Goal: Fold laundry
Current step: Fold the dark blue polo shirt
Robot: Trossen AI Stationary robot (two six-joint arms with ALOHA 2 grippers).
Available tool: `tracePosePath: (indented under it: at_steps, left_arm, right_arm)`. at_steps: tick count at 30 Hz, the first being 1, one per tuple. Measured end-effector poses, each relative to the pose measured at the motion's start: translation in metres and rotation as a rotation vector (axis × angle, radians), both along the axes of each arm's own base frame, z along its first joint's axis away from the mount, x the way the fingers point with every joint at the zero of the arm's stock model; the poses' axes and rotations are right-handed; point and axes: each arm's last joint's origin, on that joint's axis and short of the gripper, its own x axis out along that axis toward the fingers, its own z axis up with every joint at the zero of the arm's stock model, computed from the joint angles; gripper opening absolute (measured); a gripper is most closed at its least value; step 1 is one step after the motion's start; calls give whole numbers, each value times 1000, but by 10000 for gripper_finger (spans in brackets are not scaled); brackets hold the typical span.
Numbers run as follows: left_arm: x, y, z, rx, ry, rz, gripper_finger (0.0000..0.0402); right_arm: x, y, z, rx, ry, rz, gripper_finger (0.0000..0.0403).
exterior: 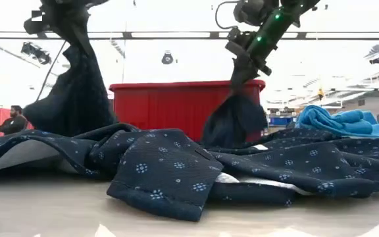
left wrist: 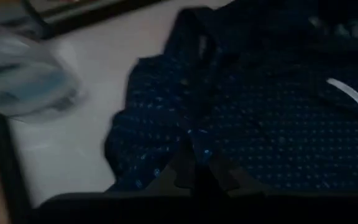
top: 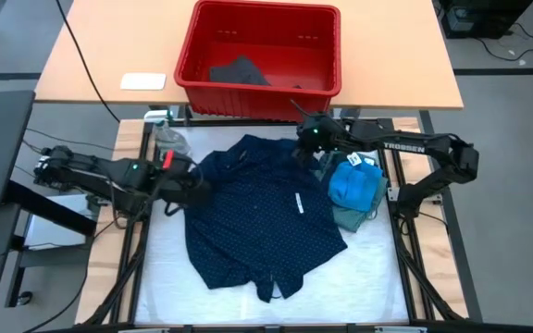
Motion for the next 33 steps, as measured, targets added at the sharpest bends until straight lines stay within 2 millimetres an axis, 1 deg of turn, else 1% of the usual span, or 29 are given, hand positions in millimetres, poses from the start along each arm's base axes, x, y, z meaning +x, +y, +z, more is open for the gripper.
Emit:
tracePosePath:
  at_steps: [4,7,9,11,14,18,21,26,29,33]
  left_arm:
    - [8,-3,-4,-5,-24,-46,9]
    - [8,-2,-5,6,-11,-61,9]
    - [7,0,-5,16,3,-66,9]
    - [6,2,-5,25,31,-67,10]
    - [3,10,-6,44,87,-51,10]
    - [1,23,-7,61,140,-21,10]
    - [1,31,-8,40,180,-42,10]
    - [1,39,-9,1,254,-126,10]
    - [0,43,-10,-37,286,-175,10]
    - [-3,43,-12,-137,315,-229,8]
  right_arm:
    - [0,6,-3,192,-43,34,131]
    - [4,21,-3,296,-65,56,146]
    - [9,37,-3,372,-80,133,147]
    - [19,57,-8,449,-75,247,145]
    - [36,88,-25,512,-21,377,137]
    - [62,123,-55,538,3,462,118]
    - [79,140,-79,585,-13,448,100]
    - [99,166,-111,697,-58,360,69]
    - [102,190,-128,758,-50,275,53]
    - [96,226,-156,804,27,138,32]
